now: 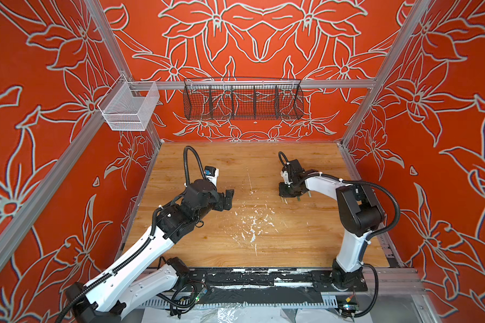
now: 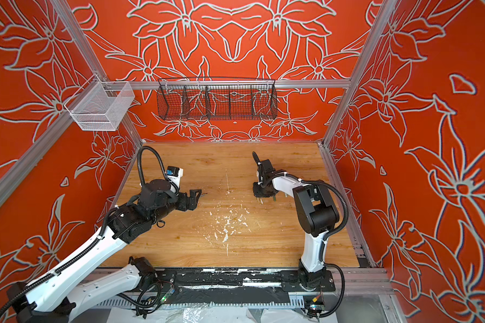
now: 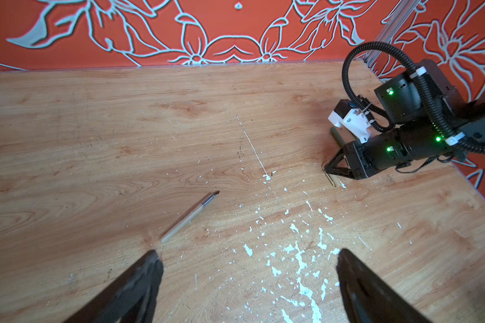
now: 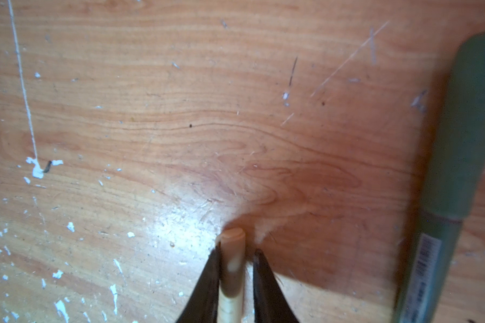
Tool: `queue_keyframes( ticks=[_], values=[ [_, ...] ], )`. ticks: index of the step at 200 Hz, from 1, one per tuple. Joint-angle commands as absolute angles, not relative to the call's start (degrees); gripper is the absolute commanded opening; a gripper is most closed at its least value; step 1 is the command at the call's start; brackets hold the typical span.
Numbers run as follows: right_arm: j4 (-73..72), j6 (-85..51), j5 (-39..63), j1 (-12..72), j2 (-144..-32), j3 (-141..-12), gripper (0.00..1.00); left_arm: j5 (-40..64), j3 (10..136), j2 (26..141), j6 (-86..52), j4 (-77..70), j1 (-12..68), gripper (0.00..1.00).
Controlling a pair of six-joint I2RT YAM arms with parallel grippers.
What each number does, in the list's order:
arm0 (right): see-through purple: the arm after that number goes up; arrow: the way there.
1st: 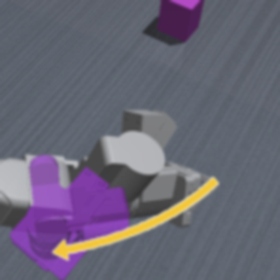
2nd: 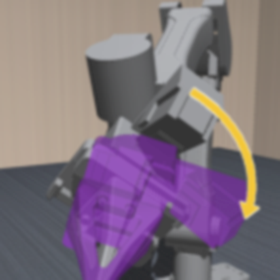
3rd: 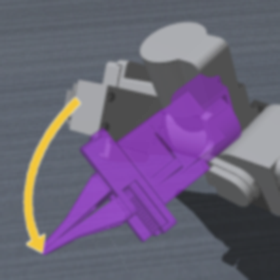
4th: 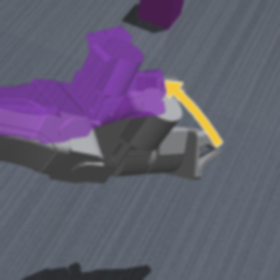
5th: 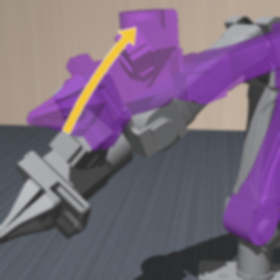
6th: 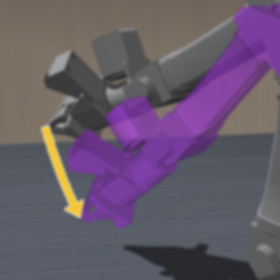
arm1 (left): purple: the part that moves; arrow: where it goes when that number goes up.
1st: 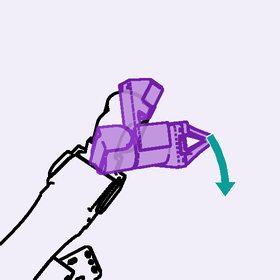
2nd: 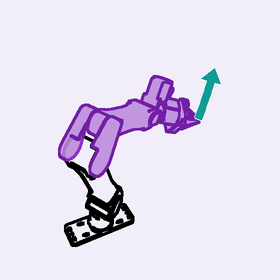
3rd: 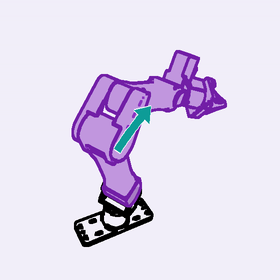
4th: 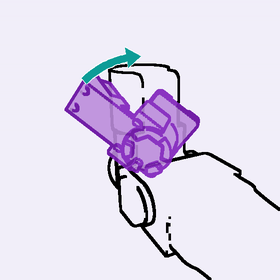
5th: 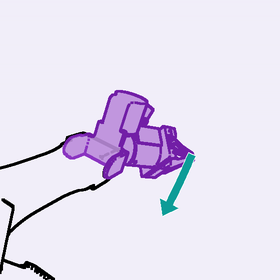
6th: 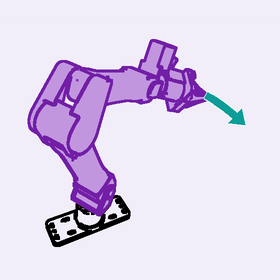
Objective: Insert pens into pen caps
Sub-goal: Pick up the pen cap from the center of the table.
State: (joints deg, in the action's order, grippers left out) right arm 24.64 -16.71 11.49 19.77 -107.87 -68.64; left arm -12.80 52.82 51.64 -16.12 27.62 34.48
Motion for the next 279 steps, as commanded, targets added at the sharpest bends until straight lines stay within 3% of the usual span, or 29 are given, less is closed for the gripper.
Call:
queue_keyframes(
  ticks=[1,141,206,279],
  values=[
    [26.14,-16.08,11.43,20.47,-108.96,-68.55,0.23,-12.92,53.21,51.15,-16.48,28.13,34.11,0.97],
    [26.72,-16.68,9.35,21.71,-107.42,-70.22,0.07,-14.4,52.73,51.49,-16.78,29.0,34.1,0.97],
    [23.99,-19.49,14.39,21.36,-98.61,-67.29,0.0,-14.9,55.34,56.14,-17.57,31.46,33.93,0.97],
    [25.63,-20.25,12.03,21.36,-87.92,-62.39,0.0,-13.88,56.4,66.41,-20.15,34.13,31.0,0.97]
  ],
)
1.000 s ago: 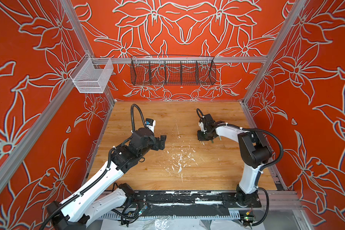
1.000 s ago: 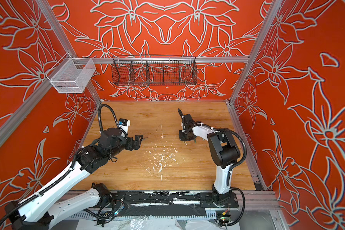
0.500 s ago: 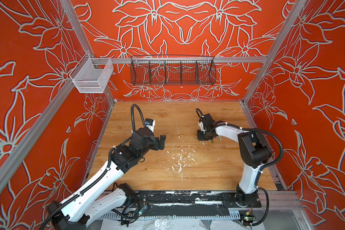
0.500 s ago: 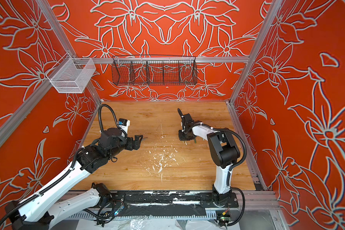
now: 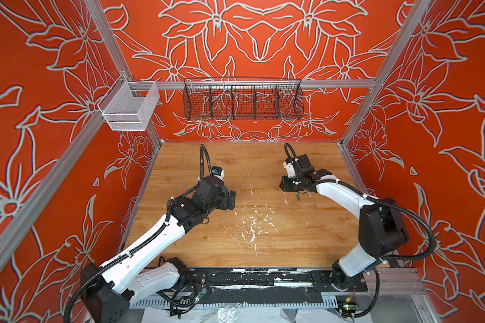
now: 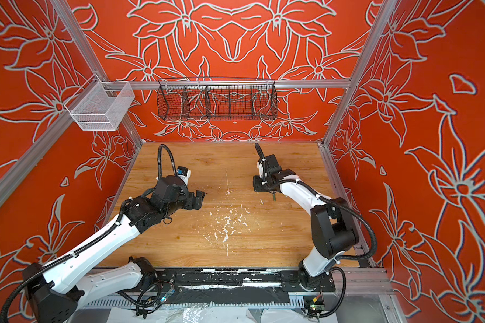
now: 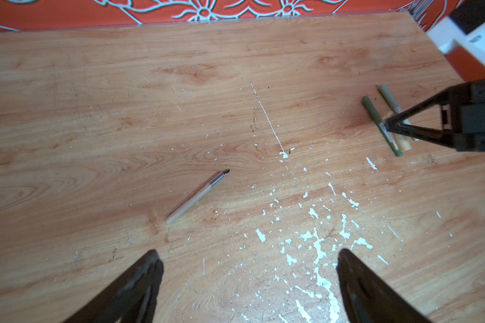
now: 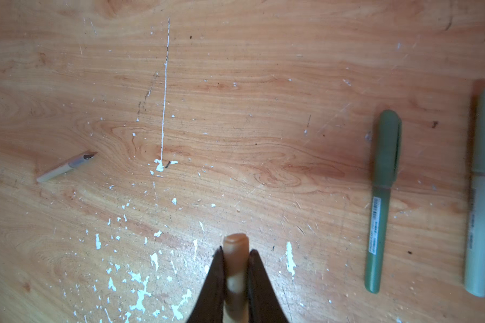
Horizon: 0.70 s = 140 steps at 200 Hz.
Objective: Insert pens into pen caps
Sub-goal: Pick up the pen cap from the center of the table, then rotate the pen at the center of the table.
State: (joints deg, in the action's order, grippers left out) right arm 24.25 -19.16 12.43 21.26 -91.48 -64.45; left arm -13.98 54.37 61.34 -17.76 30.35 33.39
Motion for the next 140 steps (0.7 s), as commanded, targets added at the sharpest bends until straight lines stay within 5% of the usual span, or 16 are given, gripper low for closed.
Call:
queue_keyframes(
  ticks=[1,82,140],
  values=[
    [25.64,-20.32,12.12,21.36,-87.77,-62.31,0.0,-13.71,56.54,66.78,-20.22,34.29,30.84,0.97],
    [27.57,-22.09,15.7,21.28,-75.15,-57.07,0.0,1.82,60.7,80.63,-17.08,32.54,18.09,0.97],
    [26.03,-22.34,18.32,21.27,-73.39,-53.76,0.0,4.77,63.16,89.84,-10.24,32.07,16.28,0.97]
  ],
)
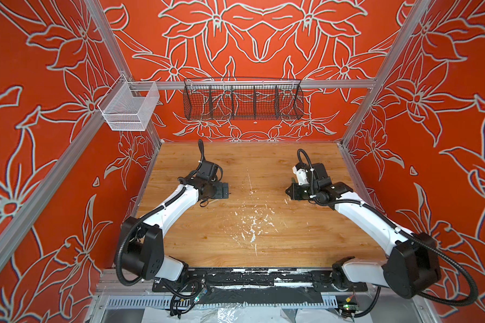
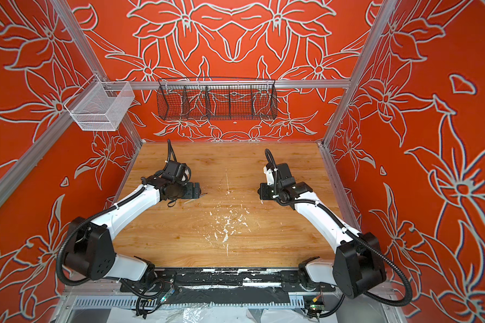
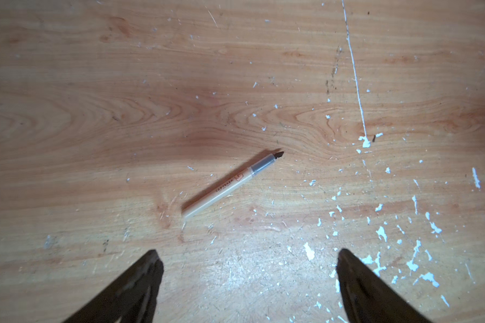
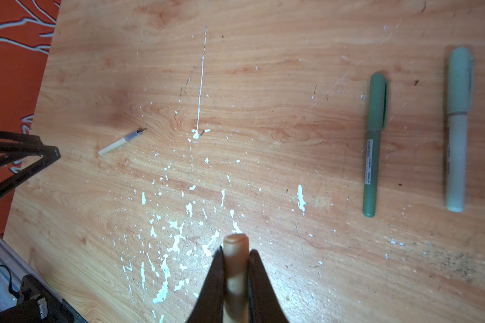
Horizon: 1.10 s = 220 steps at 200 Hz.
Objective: Insert pens into pen caps
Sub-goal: Rotate the pen at the center of the table.
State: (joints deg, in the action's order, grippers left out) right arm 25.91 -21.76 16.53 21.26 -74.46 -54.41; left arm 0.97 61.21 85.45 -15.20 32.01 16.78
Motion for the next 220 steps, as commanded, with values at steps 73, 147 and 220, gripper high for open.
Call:
queue_keyframes(
  ticks=[73,147,220],
  values=[
    [26.02,-22.82,18.64,21.26,-69.96,-51.82,0.0,8.19,72.06,102.79,-4.09,36.51,12.42,0.97],
    [23.87,-23.91,19.56,21.29,-69.94,-50.27,0.0,15.08,69.19,105.94,-5.29,36.71,12.26,0.97],
    [22.97,-23.46,20.39,21.26,-72.31,-50.55,0.0,16.06,63.48,100.23,-8.64,37.04,14.74,0.97]
  ],
)
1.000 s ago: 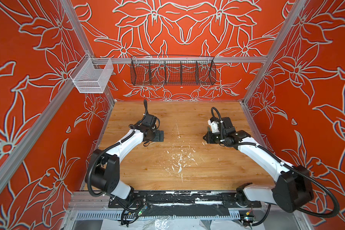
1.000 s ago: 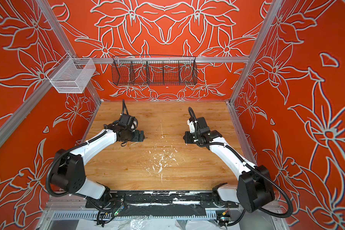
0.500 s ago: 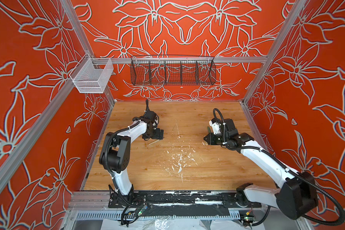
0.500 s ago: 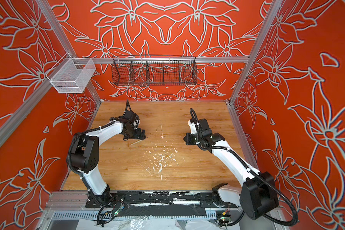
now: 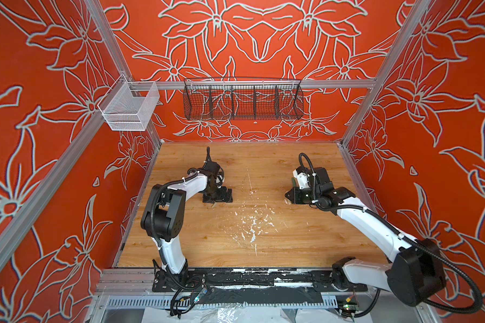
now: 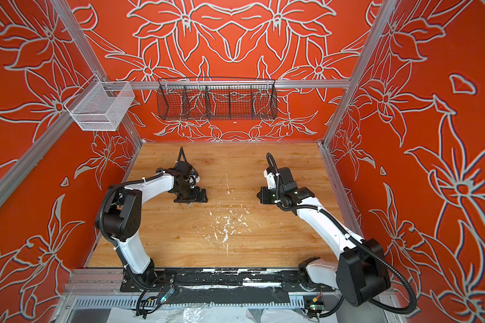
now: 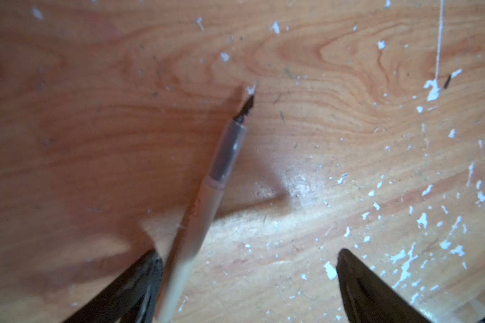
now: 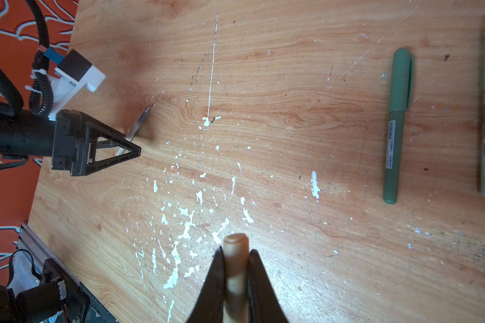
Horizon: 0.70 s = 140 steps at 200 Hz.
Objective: Insert pens into pen caps
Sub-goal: Rotate the pen at the center of the table.
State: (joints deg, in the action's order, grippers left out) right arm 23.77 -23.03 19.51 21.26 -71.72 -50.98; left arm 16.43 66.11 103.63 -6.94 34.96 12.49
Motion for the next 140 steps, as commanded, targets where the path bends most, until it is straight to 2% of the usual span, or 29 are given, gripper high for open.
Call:
queue_keyframes(
  ticks=[1,21,53,77,104,140],
  values=[
    [22.95,-23.46,20.39,21.27,-72.32,-50.54,0.0,15.63,63.38,100.04,-8.72,37.02,14.88,0.97],
    [22.65,-23.47,20.53,21.22,-72.37,-50.45,0.0,10.17,62.4,99.84,-9.49,37.07,16.25,1.0],
    [22.76,-23.39,21.01,21.23,-72.69,-50.56,0.0,6.04,63.32,101.83,-10.28,38.4,16.35,0.91],
    [22.64,-23.69,20.81,21.27,-72.37,-50.06,0.0,4.27,64.43,102.68,-10.51,38.54,16.35,0.78],
    [22.61,-23.93,20.67,21.29,-71.81,-49.84,0.0,3.77,66.71,104.5,-9.4,38.83,16.43,0.57],
    [23.13,-23.91,20.26,21.27,-71.29,-49.83,0.0,3.5,67.81,105.45,-8.53,39.7,18.44,0.5]
  ],
)
